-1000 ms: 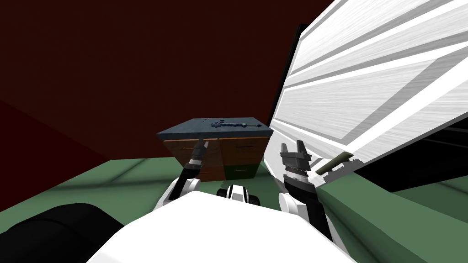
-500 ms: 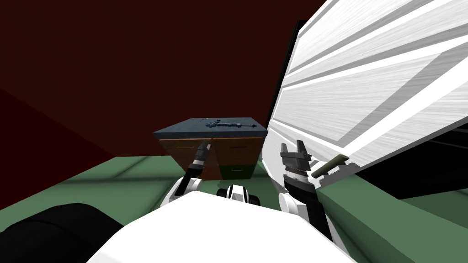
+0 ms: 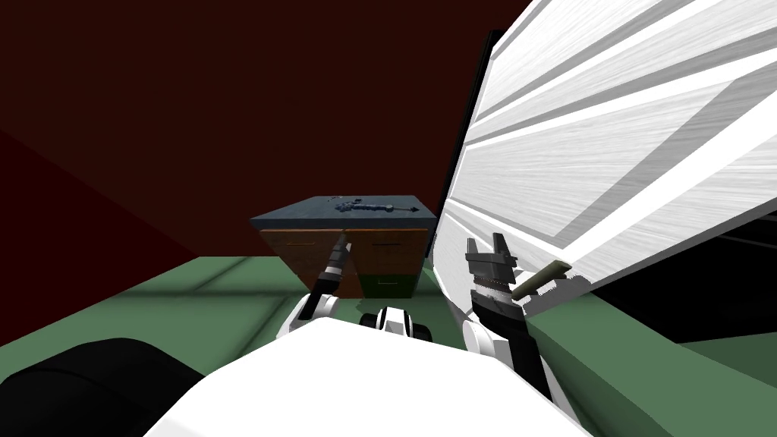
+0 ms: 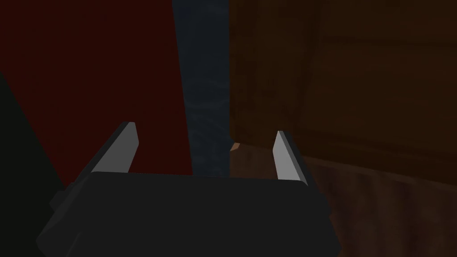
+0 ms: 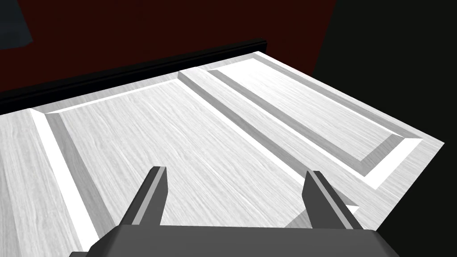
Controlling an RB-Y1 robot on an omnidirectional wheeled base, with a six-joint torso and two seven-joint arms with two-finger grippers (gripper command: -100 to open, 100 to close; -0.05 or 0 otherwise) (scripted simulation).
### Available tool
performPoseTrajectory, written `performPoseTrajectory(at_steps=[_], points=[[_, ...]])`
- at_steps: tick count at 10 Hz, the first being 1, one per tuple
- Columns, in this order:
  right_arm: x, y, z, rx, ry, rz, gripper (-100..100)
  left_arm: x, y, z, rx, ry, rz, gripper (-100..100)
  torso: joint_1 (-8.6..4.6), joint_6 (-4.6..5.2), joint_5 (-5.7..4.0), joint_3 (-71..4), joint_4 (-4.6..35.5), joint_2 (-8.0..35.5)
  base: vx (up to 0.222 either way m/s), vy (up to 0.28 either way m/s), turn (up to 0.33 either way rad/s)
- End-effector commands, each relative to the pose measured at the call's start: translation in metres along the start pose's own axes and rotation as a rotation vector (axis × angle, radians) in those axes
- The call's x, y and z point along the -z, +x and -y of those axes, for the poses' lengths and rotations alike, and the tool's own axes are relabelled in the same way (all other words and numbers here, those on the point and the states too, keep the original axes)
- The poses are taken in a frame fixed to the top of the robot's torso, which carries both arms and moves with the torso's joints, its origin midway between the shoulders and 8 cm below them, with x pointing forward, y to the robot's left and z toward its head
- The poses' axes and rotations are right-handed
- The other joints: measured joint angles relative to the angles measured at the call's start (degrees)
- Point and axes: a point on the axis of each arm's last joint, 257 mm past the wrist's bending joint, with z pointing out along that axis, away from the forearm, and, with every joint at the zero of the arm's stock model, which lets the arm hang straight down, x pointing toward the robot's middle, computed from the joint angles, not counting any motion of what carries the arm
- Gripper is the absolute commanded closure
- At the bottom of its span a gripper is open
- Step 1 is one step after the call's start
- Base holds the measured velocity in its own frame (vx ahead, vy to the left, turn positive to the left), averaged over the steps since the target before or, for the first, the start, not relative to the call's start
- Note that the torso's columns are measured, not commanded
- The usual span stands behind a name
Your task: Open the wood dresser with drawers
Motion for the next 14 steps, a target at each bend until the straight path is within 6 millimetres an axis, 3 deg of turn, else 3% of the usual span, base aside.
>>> performPoseTrajectory(at_steps=[1,11,14], points=[[0.0,0.0,0.0,0.0,0.0,0.0,0,0.001,0.002,-0.022,0.005,-0.042,-0.004,-100,-0.11,0.0,-0.03,-0.03,-0.01,-0.04,0.017,-0.13,0.048],[0.0,0.0,0.0,0.0,0.0,0.0,0,0.006,0.02,-0.086,0.107,-0.161,0.045,-100,-0.01,0.0,-0.01,-0.02,-0.01,-0.03,0.012,-0.118,0.042],[0.0,0.0,0.0,0.0,0.0,0.0,0,0.003,0.014,-0.075,0.092,-0.156,0.04,-100,0.16,0.0,0.04,-0.08,-0.03,-0.14,0.056,-0.02,-0.007]])
